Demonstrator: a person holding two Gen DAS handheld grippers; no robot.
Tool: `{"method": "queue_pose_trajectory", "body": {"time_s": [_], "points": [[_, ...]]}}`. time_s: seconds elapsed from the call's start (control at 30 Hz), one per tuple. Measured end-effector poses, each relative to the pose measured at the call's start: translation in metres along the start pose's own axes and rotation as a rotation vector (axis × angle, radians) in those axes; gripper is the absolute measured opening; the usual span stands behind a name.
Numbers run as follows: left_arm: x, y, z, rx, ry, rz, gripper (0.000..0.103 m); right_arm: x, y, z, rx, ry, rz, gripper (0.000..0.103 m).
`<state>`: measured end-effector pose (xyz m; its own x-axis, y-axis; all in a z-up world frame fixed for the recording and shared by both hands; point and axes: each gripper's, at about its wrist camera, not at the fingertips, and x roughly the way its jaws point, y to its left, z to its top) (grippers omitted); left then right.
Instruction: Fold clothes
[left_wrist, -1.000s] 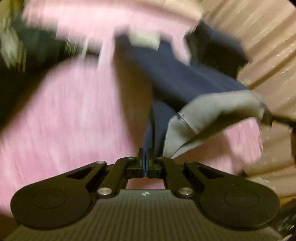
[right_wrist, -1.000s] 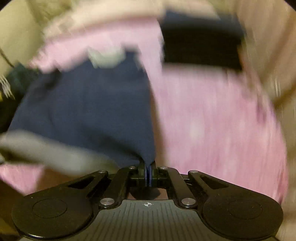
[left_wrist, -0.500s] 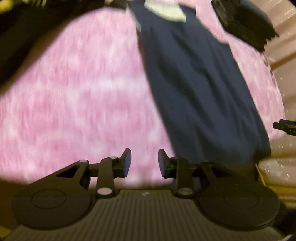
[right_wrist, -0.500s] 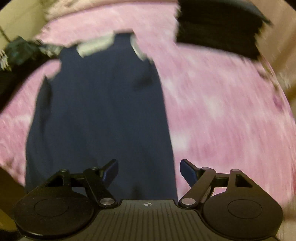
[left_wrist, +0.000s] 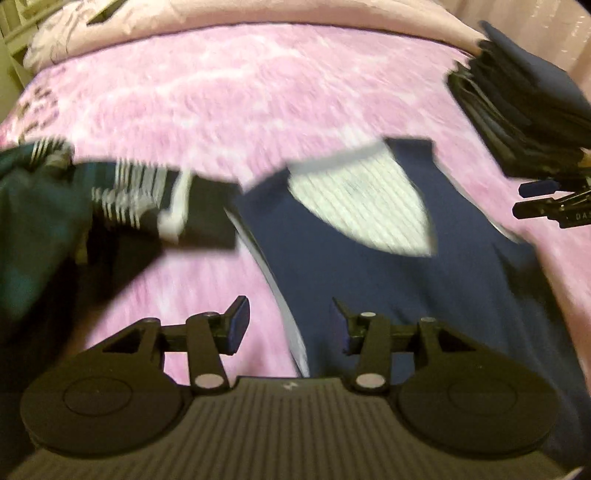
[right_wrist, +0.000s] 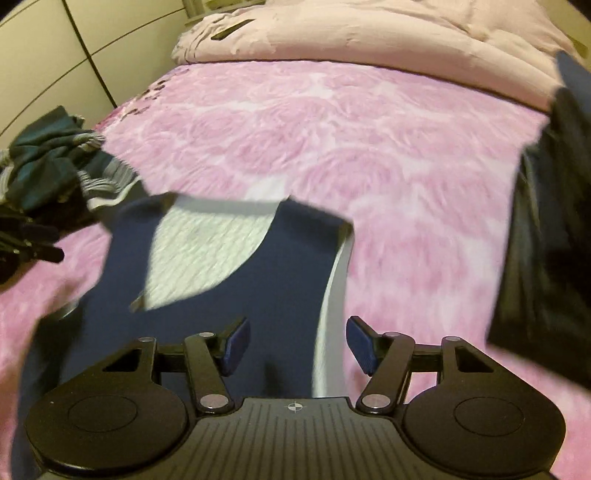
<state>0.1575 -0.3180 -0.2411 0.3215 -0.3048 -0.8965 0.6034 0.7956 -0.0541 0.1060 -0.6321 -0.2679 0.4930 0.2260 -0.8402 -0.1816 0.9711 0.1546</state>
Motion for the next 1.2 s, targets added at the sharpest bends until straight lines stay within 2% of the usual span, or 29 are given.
{"method": "queue_pose_trajectory", "body": {"time_s": [0.07,0.17,0.33,0.43,0.47,0.5,0.53,0.57,0.6,0.63,0.67,0.7,0.83,0.97,1.07,1.2], "points": [[0.019,0.003,0.017,0.035,-0.016,0.036,0.041,0.019,-0.009,0.012,-0.052,-0.003,-0.026,0.062],[0.049,0.004,0.034,0.149,-0.032,0.082,0.041,0.04,-0.014,0.027,-0.135,-0.015,-0.042,0.062],[0.09,0.005,0.049,0.357,-0.032,0.081,0.041,0.069,-0.011,0.043,-0.325,-0.034,-0.047,0.062],[0.106,0.013,0.058,0.408,-0.019,0.025,0.041,0.093,-0.007,0.051,-0.404,-0.009,-0.028,0.06],[0.111,0.015,0.06,0.418,-0.007,0.004,0.04,0.1,-0.008,0.054,-0.408,0.001,-0.021,0.052],[0.115,0.018,0.062,0.429,0.006,-0.016,0.038,0.107,-0.01,0.057,-0.392,0.015,-0.004,0.033],[0.117,0.019,0.064,0.422,0.012,-0.034,0.037,0.111,-0.012,0.059,-0.361,0.025,0.016,0.02],[0.119,0.021,0.066,0.415,0.017,-0.053,0.032,0.111,-0.014,0.06,-0.327,0.032,0.03,0.014],[0.121,0.023,0.067,0.407,0.022,-0.071,0.026,0.109,-0.015,0.061,-0.303,0.039,0.027,0.001],[0.122,0.025,0.069,0.387,0.031,-0.084,0.023,0.104,-0.013,0.062,-0.304,0.04,0.013,0.001],[0.12,0.026,0.07,0.376,0.037,-0.088,0.016,0.099,-0.011,0.062,-0.312,0.038,-0.002,0.001],[0.119,0.026,0.072,0.366,0.042,-0.09,0.009,0.089,-0.009,0.062,-0.319,0.025,-0.021,0.001],[0.093,0.022,0.072,0.384,0.02,-0.094,0.003,0.023,-0.005,0.064,-0.287,-0.092,-0.088,0.0],[0.02,0.015,0.075,0.383,-0.134,-0.092,0.003,-0.063,0.012,0.056,-0.289,-0.219,-0.144,0.0],[-0.04,0.005,0.075,0.415,-0.243,-0.075,0.003,-0.136,0.032,0.048,-0.274,-0.351,-0.202,0.0],[-0.125,-0.009,0.069,0.435,-0.381,-0.078,0.003,-0.225,0.079,0.024,-0.247,-0.496,-0.308,0.0]]}}
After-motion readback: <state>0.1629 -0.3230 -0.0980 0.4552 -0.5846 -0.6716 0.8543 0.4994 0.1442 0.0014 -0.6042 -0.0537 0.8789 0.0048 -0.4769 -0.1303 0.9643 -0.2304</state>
